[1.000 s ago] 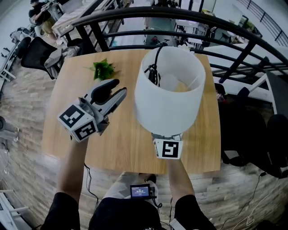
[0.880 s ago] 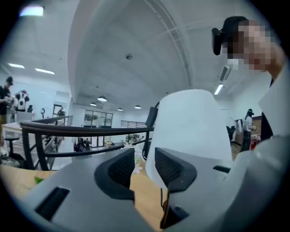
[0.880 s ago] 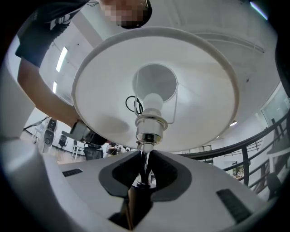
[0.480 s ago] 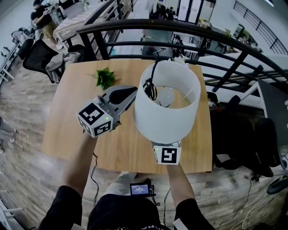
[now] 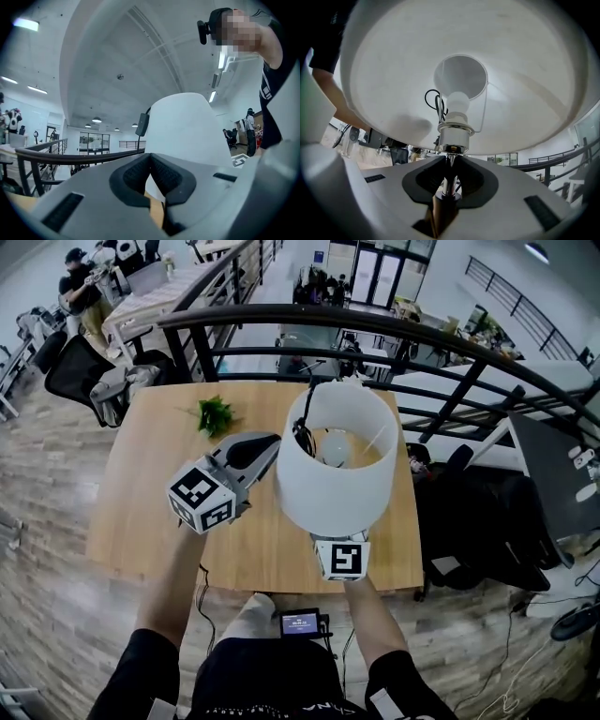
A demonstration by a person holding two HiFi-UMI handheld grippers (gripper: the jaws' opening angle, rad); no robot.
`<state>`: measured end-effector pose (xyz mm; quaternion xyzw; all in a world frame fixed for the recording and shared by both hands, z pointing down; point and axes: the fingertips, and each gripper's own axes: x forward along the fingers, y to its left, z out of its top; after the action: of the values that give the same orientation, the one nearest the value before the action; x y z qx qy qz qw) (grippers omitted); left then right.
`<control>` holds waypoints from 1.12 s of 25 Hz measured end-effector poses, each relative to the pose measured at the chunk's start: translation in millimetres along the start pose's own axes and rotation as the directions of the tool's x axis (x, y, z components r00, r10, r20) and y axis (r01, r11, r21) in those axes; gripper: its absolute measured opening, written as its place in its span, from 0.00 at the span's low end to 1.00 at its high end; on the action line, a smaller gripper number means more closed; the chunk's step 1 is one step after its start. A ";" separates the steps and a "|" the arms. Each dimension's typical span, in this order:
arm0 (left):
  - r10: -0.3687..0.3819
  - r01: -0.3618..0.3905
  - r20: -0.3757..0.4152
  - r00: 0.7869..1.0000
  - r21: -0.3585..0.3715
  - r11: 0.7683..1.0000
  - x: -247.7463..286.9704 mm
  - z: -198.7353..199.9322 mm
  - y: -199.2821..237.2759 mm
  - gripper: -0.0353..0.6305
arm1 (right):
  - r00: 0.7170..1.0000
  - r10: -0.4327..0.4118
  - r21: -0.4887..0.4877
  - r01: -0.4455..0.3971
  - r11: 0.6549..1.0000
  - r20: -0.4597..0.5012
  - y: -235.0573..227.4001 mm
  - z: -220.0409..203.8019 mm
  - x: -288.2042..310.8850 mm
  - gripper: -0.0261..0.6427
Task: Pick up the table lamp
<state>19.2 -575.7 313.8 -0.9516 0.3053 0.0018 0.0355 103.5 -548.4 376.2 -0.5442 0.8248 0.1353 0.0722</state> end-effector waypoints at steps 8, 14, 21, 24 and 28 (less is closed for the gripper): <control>0.036 -0.035 -0.031 0.999 0.009 0.999 -25.0 -2.4 -44.9 0.08 | 0.997 0.010 -0.031 -0.013 0.999 -0.081 11.5 2.1 -50.6 0.18; 0.054 -0.054 -0.021 0.998 -0.007 0.999 -39.4 6.9 -72.1 0.08 | 0.997 0.019 -0.038 -0.022 0.999 -0.079 15.6 14.7 -75.2 0.18; 0.049 -0.049 -0.024 0.999 -0.024 0.998 -47.1 9.9 -109.1 0.08 | 0.999 0.020 -0.024 -0.020 1.000 -0.037 13.9 32.7 -107.7 0.18; 0.039 -0.039 -0.014 0.999 -0.023 0.999 -51.8 18.8 -118.8 0.08 | 1.000 0.014 -0.015 -0.014 1.000 -0.018 15.7 43.8 -115.6 0.18; 0.019 -0.019 0.002 1.000 -0.005 1.000 -57.8 33.7 -125.9 0.08 | 1.000 0.003 -0.023 -0.003 1.000 -0.008 19.0 56.0 -122.0 0.18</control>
<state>45.9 -437.7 290.0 -0.9487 0.3145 0.0037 0.0336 132.9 -417.2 358.1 -0.5443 0.8243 0.1428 0.0626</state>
